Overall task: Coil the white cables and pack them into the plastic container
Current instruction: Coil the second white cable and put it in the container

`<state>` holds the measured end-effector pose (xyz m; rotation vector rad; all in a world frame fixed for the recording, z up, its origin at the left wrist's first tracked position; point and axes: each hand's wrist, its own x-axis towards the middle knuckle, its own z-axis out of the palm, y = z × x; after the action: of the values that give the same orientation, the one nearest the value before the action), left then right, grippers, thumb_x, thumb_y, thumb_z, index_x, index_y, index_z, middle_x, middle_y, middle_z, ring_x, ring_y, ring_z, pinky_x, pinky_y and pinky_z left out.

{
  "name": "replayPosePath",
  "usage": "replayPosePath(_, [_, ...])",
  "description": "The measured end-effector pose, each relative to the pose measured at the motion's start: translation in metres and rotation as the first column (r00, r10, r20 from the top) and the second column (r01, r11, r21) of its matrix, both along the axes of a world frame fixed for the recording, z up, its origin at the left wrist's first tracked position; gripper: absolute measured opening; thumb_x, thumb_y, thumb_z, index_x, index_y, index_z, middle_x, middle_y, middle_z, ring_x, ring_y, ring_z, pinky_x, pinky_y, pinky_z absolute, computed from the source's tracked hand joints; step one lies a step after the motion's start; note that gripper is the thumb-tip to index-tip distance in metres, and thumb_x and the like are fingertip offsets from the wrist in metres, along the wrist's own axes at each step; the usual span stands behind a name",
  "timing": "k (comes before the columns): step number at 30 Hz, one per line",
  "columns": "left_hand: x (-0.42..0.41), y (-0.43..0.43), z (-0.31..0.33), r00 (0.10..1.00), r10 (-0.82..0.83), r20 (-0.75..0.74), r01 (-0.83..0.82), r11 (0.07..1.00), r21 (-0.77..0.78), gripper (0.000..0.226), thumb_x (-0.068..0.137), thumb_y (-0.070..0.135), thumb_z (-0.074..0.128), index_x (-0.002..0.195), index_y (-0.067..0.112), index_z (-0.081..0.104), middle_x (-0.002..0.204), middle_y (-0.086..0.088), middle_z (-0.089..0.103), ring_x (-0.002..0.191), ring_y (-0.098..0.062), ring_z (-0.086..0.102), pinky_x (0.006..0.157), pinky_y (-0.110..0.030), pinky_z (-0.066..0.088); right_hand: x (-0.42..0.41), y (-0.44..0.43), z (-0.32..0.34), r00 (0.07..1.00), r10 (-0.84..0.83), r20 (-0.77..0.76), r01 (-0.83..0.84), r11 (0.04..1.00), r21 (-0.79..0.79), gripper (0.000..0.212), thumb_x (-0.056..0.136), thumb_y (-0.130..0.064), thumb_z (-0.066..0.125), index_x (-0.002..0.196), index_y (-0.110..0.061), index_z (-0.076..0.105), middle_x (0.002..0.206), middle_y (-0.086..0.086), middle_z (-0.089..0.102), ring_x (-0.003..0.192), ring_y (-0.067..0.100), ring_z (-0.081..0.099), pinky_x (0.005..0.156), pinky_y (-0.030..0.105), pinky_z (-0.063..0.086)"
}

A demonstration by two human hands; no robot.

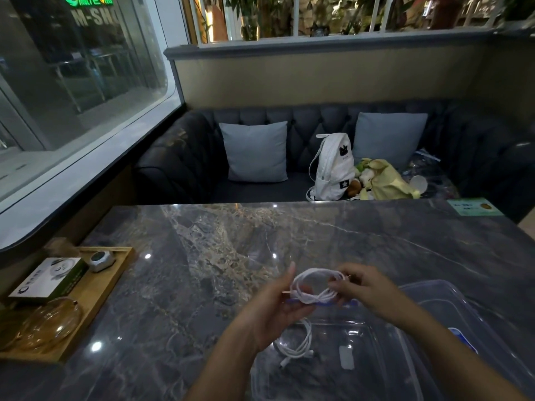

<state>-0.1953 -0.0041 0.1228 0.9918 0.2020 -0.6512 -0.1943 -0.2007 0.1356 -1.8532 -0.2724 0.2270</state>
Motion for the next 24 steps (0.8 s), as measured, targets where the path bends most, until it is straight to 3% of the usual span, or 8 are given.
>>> replayPosePath(3, [-0.006,-0.006,0.000,0.965,-0.076,0.252,0.038,0.988,0.153,0.014,0.081,0.025,0.068,0.083,0.011,0.071,0.076,-0.002,0.067,0.073,-0.010,0.065,0.071,-0.023,0.056,-0.004,-0.003,-0.009,0.977,-0.147,-0.156,0.174,0.968,0.182,0.008,0.079,-0.007,0.061,0.073,-0.005,0.057,0.049,0.006,0.064,0.045,0.018,0.063,0.042,0.024,0.053])
replayPosePath(6, [-0.009,-0.016,-0.008,0.927,-0.102,0.362,-0.041,0.929,0.368,0.007,0.086,0.008,0.061,0.082,0.010,0.066,0.068,-0.004,0.059,0.058,-0.005,0.059,0.061,-0.018,0.053,-0.010,-0.002,-0.019,0.934,-0.227,-0.277,0.284,0.941,0.185,0.015,0.082,-0.008,0.061,0.070,-0.003,0.053,0.044,0.011,0.060,0.037,0.021,0.059,0.035,0.025,0.050])
replayPosePath(10, [-0.013,-0.028,-0.030,0.918,-0.022,0.396,-0.186,0.859,0.477,0.012,0.084,0.004,0.063,0.086,0.010,0.053,0.059,-0.002,0.056,0.039,-0.002,0.051,0.042,-0.017,0.044,-0.020,-0.003,-0.039,0.883,-0.345,-0.319,0.376,0.925,0.042,0.021,0.085,-0.011,0.061,0.070,0.000,0.052,0.046,0.010,0.053,0.033,0.016,0.052,0.031,0.021,0.044])
replayPosePath(14, [-0.017,-0.039,-0.061,0.907,-0.182,0.379,-0.130,0.737,0.663,0.016,0.081,0.017,0.068,0.076,0.021,0.053,0.067,-0.001,0.060,0.058,-0.012,0.057,0.059,-0.028,0.046,-0.026,-0.009,-0.061,0.841,-0.382,-0.382,0.334,0.923,-0.189,0.028,0.090,-0.015,0.055,0.065,-0.004,0.053,0.049,0.010,0.051,0.032,0.015,0.050,0.031,0.020,0.042])
replayPosePath(17, [-0.014,-0.046,-0.078,0.873,-0.358,0.331,-0.051,0.608,0.792,0.023,0.080,0.025,0.067,0.063,0.031,0.053,0.062,0.011,0.059,0.056,-0.001,0.056,0.062,-0.024,0.045,-0.024,-0.011,-0.075,0.820,-0.433,-0.373,0.287,0.877,-0.386,0.032,0.092,-0.017,0.052,0.061,-0.007,0.052,0.050,0.009,0.053,0.033,0.016,0.052,0.035,0.023,0.046])
replayPosePath(19, [-0.011,-0.051,-0.085,0.854,-0.419,0.308,-0.036,0.543,0.839,0.023,0.080,0.027,0.066,0.061,0.033,0.055,0.068,0.009,0.065,0.059,0.000,0.058,0.064,-0.024,0.049,-0.020,-0.011,-0.080,0.827,-0.459,-0.324,0.251,0.818,-0.518,0.023,0.091,-0.020,0.051,0.076,-0.003,0.055,0.066,0.015,0.060,0.047,0.025,0.062,0.050,0.033,0.053])
replayPosePath(22, [-0.007,-0.058,-0.094,0.849,-0.447,0.283,-0.044,0.474,0.879,0.008,0.079,0.028,0.068,0.073,0.026,0.063,0.075,0.002,0.069,0.060,-0.002,0.058,0.062,-0.020,0.050,-0.016,-0.010,-0.086,0.852,-0.438,-0.286,0.142,0.720,-0.680,0.021,0.090,-0.023,0.048,0.099,-0.004,0.052,0.116,0.023,0.060,0.101,0.036,0.062,0.084,0.041,0.051])
replayPosePath(24, [-0.005,-0.062,-0.100,0.869,-0.426,0.253,-0.047,0.438,0.898,0.014,0.078,0.026,0.069,0.088,0.019,0.062,0.083,0.000,0.066,0.067,-0.005,0.059,0.061,-0.018,0.048,-0.016,-0.009,-0.092,0.851,-0.439,-0.288,0.106,0.681,-0.724,0.028,0.090,-0.023,0.048,0.109,-0.004,0.053,0.125,0.021,0.056,0.109,0.035,0.058,0.088,0.039,0.049])
